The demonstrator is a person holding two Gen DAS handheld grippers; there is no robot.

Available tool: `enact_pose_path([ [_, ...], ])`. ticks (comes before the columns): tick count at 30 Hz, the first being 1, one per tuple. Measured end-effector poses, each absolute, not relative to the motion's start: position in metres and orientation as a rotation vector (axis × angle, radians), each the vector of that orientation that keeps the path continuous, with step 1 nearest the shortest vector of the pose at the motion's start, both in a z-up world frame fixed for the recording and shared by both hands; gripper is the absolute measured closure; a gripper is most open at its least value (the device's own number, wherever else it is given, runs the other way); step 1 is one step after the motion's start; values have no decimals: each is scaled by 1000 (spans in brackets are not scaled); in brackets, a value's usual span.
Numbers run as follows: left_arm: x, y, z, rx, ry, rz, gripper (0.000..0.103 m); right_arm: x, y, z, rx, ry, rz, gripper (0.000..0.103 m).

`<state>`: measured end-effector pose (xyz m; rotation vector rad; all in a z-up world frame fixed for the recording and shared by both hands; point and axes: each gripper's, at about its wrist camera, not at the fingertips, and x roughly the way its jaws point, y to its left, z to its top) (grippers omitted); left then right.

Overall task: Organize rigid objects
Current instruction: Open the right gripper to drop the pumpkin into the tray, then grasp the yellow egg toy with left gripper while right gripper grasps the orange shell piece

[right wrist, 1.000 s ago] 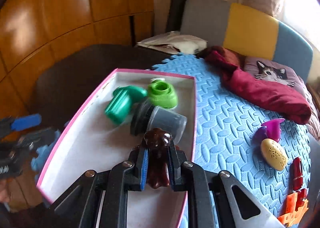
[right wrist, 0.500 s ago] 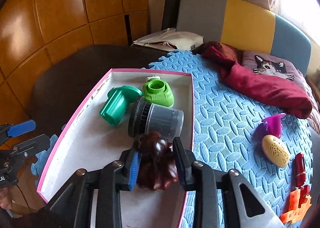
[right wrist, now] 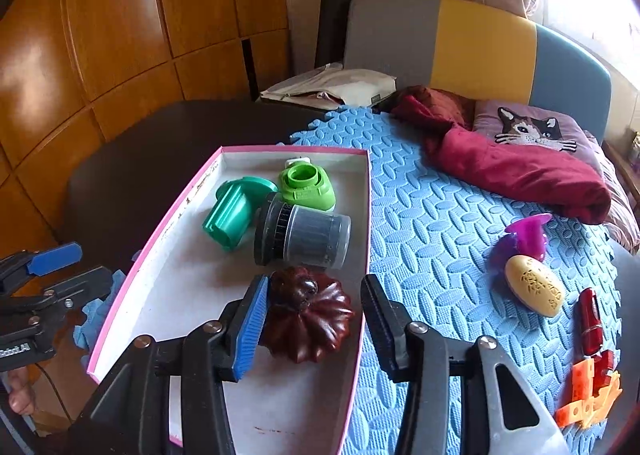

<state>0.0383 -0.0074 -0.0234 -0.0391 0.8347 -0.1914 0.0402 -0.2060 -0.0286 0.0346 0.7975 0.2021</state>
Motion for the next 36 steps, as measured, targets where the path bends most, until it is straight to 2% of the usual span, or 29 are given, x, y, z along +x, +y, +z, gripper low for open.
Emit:
enact_pose_path([
  [12,35,-10,-20,-26,824,-200,29,19,-233,0,27,724,146,51],
  [24,29,-17,-11,1,796,-217,29,5,-325,-6,31,741,-92,51],
  [28,27,-24,-7,22,784,-234,29,-3,-367,-16,89,740,-212,51],
  [36,28,-53,7,71,752,-291,29,-19,-440,-24,379,714,-375,51],
])
